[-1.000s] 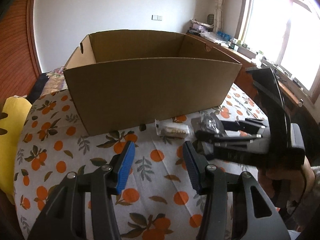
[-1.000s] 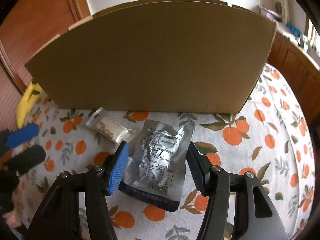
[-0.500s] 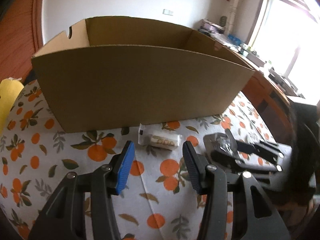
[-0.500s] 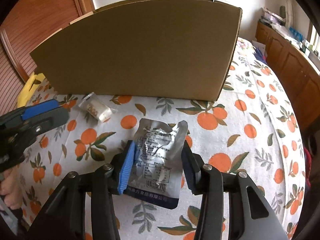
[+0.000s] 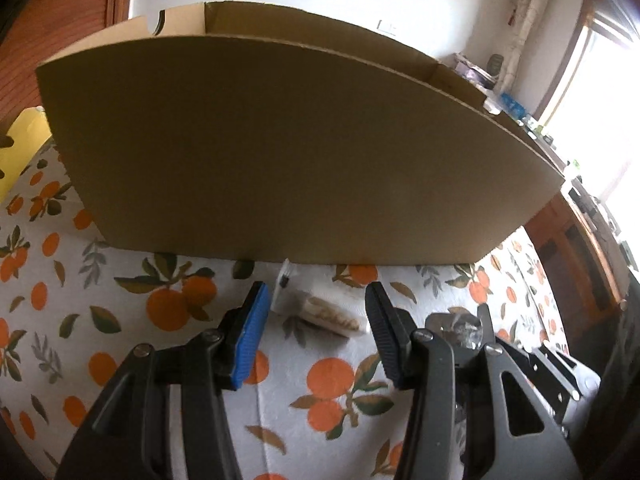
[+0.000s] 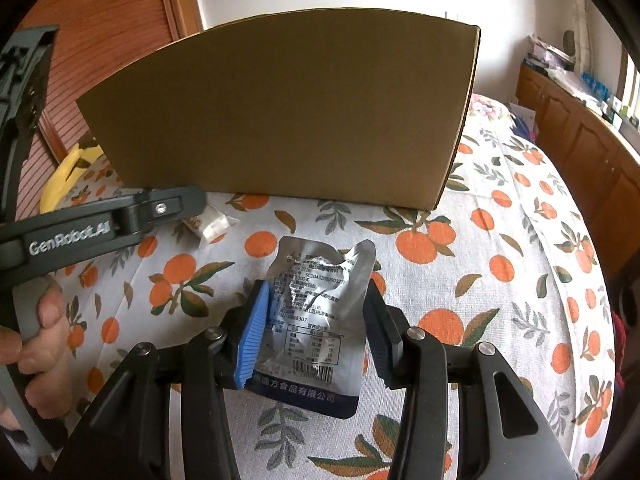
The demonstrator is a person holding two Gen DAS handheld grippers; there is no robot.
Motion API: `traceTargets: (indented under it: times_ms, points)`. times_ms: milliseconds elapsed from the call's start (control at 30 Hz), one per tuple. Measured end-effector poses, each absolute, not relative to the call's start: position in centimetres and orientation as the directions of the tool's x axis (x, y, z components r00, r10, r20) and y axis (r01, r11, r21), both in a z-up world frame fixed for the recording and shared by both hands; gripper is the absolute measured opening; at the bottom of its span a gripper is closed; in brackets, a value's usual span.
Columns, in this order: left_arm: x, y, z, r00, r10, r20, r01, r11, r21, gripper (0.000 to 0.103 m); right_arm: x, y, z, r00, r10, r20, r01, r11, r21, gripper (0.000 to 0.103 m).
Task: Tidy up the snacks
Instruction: 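Grasp the clear wrapped cake with the left gripper while the right gripper grasps the silver pouch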
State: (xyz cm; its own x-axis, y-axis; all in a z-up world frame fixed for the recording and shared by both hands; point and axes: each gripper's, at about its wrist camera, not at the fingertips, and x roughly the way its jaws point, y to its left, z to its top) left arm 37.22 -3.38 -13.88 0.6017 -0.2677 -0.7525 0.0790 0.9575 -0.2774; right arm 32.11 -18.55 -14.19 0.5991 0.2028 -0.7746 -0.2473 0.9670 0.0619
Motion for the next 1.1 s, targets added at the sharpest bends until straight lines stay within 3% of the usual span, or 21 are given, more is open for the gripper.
traceTargets:
  times_ms: [367,967,1100]
  points:
    - [38.0,-5.6,-14.4,0.617,-0.183,-0.765,0.084,0.982,-0.168,0.051,32.1,-18.1,-14.3,0.598,0.208,-0.774,-0.252,0.966,0.065,0.046]
    - [35.9,-4.8,-13.7,0.542,-0.276,-0.794,0.163,0.961,-0.224,0.051,32.2,-18.2,-14.3,0.597,0.211,-0.774,-0.252,0.965,0.069,0.047]
    - [36.3,-6.5,-13.6,0.545,-0.258,-0.798,0.220,0.962,-0.161,0.049,32.2,-18.2,-14.3,0.597,0.212,-0.774,-0.253,0.965,0.069,0.047]
